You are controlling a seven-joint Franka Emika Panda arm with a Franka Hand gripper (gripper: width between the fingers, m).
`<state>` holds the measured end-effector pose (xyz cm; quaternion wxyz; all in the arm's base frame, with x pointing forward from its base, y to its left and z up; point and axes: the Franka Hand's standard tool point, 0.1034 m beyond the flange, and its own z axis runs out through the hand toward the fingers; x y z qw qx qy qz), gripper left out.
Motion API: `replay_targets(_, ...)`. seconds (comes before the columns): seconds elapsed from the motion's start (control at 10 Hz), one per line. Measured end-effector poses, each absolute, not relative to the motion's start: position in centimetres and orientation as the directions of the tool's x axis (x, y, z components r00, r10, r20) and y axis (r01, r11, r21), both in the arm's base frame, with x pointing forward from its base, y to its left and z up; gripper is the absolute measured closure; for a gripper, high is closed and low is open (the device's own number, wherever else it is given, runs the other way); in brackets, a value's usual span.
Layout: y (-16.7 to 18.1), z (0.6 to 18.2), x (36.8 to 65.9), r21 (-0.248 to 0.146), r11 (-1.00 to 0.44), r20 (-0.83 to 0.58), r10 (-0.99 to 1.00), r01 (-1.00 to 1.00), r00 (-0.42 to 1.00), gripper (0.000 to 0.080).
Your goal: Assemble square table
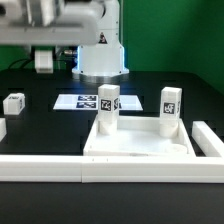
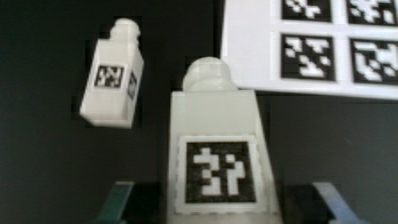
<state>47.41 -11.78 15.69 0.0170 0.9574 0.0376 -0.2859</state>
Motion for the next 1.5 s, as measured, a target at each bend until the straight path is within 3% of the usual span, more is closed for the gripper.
replay_targets(0.1,-11.2,17.9,50.2,0.014,-0.997,-0.482,0.056,0.072,0.874,0.0509)
replay_targets(0.2,-11.3,18.5,51.8,0.025,-0.997,-0.399,0.052,0.068,0.915,0.0509)
replay_targets(0.6,-11.2,18.0,52.5,0.053,-0.995,-0.164,0.073,0.083,0.984,0.0509)
replay_targets(0.7,-9.8,17.0,52.9,0.070,-0.995,-0.060,0.071,0.075,0.996,0.0509)
replay_targets(0.8,-7.7,17.1,53.4,0.073,-0.996,-0.023,0.041,0.042,0.999,0.0509)
replay_targets(0.9,-5.2,18.2,55.6,0.077,-0.997,0.024,0.002,0.000,1.000,0.0509)
replay_targets(1.1,-1.1,19.4,59.6,0.068,-0.996,0.189,-0.041,-0.055,0.981,0.0509)
replay_targets(1.5,1.1,19.4,60.5,0.017,-0.999,0.460,-0.028,-0.040,0.888,0.0509)
